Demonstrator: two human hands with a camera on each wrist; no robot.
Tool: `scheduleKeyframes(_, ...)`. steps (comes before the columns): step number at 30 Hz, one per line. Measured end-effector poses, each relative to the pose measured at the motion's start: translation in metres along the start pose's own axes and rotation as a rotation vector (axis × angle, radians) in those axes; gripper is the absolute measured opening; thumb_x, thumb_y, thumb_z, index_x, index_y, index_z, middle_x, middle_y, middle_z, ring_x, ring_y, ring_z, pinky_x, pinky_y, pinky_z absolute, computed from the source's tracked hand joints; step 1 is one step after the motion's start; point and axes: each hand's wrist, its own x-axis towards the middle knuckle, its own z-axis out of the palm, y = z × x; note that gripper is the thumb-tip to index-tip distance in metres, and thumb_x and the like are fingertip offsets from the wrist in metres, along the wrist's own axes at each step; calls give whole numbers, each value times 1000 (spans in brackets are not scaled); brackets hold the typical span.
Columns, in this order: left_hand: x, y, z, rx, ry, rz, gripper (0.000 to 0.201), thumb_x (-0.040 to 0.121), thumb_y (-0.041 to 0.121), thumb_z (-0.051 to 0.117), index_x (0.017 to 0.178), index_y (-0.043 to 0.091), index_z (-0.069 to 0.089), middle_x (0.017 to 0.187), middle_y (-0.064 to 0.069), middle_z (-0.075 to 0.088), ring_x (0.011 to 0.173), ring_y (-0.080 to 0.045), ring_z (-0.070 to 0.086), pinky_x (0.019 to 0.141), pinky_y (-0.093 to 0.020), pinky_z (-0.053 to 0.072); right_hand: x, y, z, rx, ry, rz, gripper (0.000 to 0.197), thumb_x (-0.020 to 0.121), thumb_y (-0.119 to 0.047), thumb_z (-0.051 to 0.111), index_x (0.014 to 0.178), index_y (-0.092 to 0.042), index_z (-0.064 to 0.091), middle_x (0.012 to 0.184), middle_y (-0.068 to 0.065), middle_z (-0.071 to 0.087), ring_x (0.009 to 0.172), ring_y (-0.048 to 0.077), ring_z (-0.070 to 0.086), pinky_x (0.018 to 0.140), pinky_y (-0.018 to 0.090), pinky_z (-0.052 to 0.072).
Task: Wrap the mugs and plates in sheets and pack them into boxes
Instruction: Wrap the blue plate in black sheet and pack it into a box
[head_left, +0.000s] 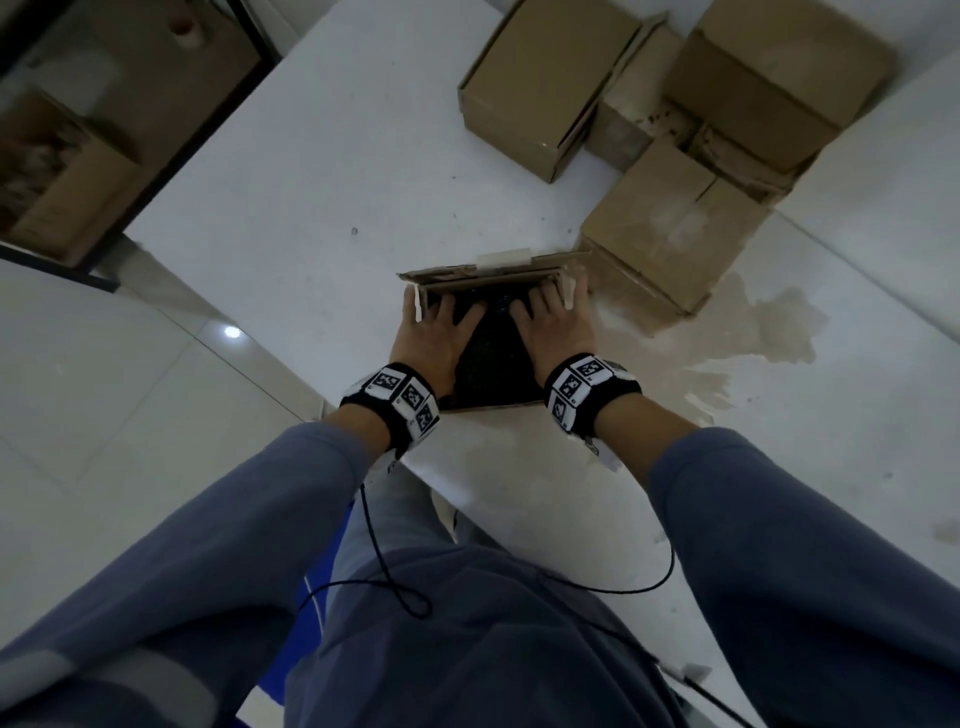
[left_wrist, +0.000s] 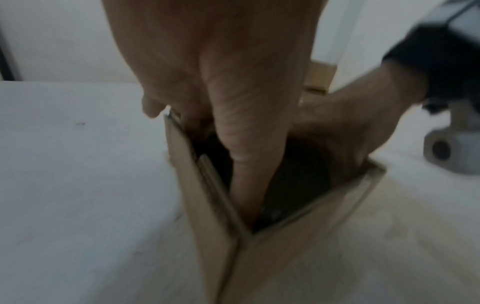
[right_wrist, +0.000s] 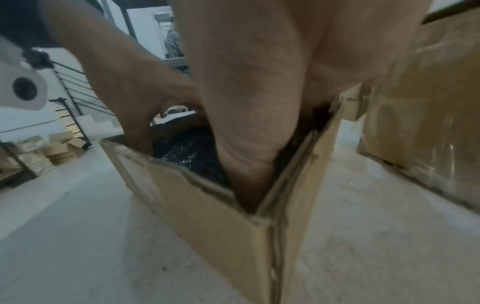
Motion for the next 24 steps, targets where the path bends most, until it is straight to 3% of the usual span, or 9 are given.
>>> scheduleKeyframes(2, -1, -1, -2, -37, -44, 8, 107, 74, 33, 71, 154, 25, 0, 149, -17, 23, 142, -31, 26, 117, -61, 1, -2, 2, -1, 1, 5, -27, 75, 89, -36, 54, 152, -24, 16, 154, 13, 24, 147, 34, 6, 112, 66, -5)
scheduleKeyframes(5, -3, -4, -7, -173, -52, 42, 100, 70, 33, 73, 152, 26, 16, 148, -16, 27, 141, -31, 29, 118, -58, 9, -5, 7, -1, 32, 15, -58, 72, 88, -38, 52, 151, -24, 21, 154, 15, 25, 147, 35, 6, 113, 65, -5)
scheduleKeyframes(7, -4, -5, -9, -247, 24, 62, 99, 67, 45, 74, 150, 24, 25, 146, -15, 33, 136, -30, 37, 117, -51, 20, -7, 12, -5, 56, 6, -63, 77, 83, -43, 55, 151, -25, 24, 154, 14, 26, 147, 34, 7, 113, 65, -7)
scheduleKeyframes(9, -4, -2, -7, -274, 103, 52, 109, 63, 60, 72, 151, 21, 22, 147, -13, 35, 134, -29, 41, 114, -46, 26, -5, 13, -9, 102, 13, -84, 89, 73, -47, 64, 150, -25, 25, 151, 13, 31, 145, 33, 14, 113, 64, -8)
scheduleKeyframes(12, -4, 5, -2, -235, 130, 17, 118, 62, 72, 66, 153, 17, 16, 150, -12, 31, 138, -27, 35, 116, -52, 18, -4, 12, -6, 178, 12, -100, 111, 63, -46, 74, 153, -22, 12, 152, 13, 27, 142, 31, 23, 114, 63, -4)
scheduleKeyframes(14, -2, 7, -2, -203, 98, -6, 119, 61, 74, 64, 153, 15, 15, 151, -12, 24, 140, -29, 30, 115, -58, 17, -3, 11, 2, 175, -20, -95, 117, 67, -43, 74, 154, -20, -1, 159, 13, 15, 146, 29, 16, 113, 64, -3)
scheduleKeyframes(17, -3, 10, -6, -152, 129, -16, 116, 60, 74, 63, 149, 13, 24, 145, -14, 28, 130, -32, 36, 109, -54, 28, -3, 8, 12, 182, -35, -78, 118, 73, -43, 71, 154, -18, -11, 162, 10, 4, 149, 25, 8, 113, 65, -2)
scheduleKeyframes(20, -4, 17, -7, -239, 205, 72, 110, 64, 62, 70, 149, 9, 26, 146, -15, 31, 129, -32, 40, 106, -47, 36, -1, 5, 14, 211, -21, -56, 109, 80, -47, 63, 154, -14, -10, 162, 8, 4, 149, 25, 6, 113, 65, -3)
scheduleKeyframes(24, 3, 15, -4, -347, 199, 128, 114, 62, 59, 75, 151, 7, 26, 152, -17, 30, 136, -32, 37, 115, -44, 31, 3, 2, 13, 249, -20, -46, 107, 80, -43, 63, 154, -13, -9, 159, 8, 7, 148, 26, 6, 113, 66, -2)
